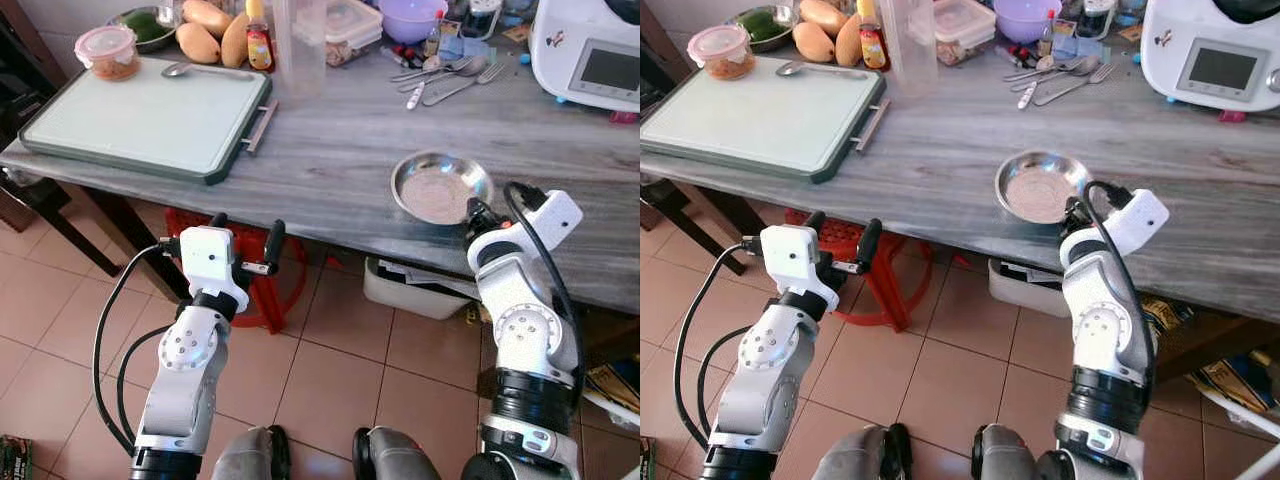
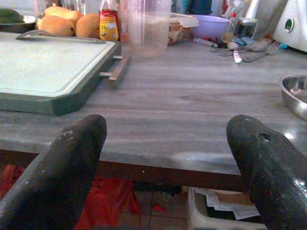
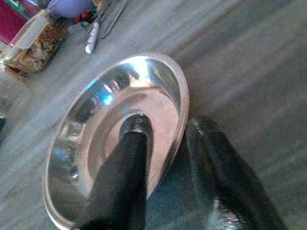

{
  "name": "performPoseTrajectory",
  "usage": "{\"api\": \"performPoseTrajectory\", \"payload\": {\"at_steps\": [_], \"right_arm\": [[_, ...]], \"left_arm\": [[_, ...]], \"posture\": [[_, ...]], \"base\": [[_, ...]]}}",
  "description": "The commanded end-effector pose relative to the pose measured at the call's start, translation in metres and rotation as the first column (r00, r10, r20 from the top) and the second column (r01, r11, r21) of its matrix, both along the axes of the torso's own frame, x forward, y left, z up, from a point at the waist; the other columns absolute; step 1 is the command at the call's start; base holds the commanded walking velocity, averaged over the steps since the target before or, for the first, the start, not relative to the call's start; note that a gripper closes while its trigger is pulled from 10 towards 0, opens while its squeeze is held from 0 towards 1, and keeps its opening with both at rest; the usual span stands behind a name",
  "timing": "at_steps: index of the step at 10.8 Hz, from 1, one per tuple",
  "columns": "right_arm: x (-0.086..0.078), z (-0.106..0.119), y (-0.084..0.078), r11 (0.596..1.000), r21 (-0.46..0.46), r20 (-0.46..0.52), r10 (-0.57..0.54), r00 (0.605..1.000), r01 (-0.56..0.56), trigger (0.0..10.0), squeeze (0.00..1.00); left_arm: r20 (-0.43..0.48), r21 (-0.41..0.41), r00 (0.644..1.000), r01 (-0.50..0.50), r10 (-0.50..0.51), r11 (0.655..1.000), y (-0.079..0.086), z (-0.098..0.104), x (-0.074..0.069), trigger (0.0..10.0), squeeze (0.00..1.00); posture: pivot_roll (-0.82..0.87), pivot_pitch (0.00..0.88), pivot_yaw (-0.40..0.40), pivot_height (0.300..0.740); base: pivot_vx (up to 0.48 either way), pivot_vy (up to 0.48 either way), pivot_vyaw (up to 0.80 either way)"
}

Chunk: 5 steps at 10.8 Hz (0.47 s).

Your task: Setting the table

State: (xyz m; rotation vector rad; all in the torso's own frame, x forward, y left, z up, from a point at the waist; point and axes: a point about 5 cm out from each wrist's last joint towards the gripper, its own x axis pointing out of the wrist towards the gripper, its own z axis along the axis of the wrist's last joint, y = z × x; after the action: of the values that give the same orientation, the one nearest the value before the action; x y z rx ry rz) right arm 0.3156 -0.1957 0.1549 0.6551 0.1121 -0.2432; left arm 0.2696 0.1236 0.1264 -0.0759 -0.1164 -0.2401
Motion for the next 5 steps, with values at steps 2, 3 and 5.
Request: {"api": "performPoseTrajectory", "payload": {"at_steps": [2,3,5], "right_arm": [[0.002,0.001,0.001,0.999,-0.030,0.011,0.030,0.999,-0.029,10.0,1.00],[0.001,0.004,0.004,0.995,-0.079,0.033,0.061,0.998,-0.058,10.0,1.00],[-0.006,0.016,0.013,0.952,-0.289,0.120,0.142,0.983,-0.102,10.0,1.00]], "left_arm": [[-0.009,0.006,1.000,0.005,-0.005,1.000,0.001,0.000,0.000,10.0,0.00],[-0.008,0.005,1.000,0.004,-0.004,1.000,0.001,0.000,0.001,10.0,0.00],[-0.013,0.003,1.000,-0.001,0.001,1.000,0.001,-0.001,0.000,10.0,0.00]], "posture": [[-0.05,0.145,0.043,0.740],[-0.05,0.146,0.042,0.740],[-0.05,0.142,0.040,0.740]], "base": [[0.000,0.000,0.00],[0.000,0.000,0.00],[0.000,0.000,0.00]]}}
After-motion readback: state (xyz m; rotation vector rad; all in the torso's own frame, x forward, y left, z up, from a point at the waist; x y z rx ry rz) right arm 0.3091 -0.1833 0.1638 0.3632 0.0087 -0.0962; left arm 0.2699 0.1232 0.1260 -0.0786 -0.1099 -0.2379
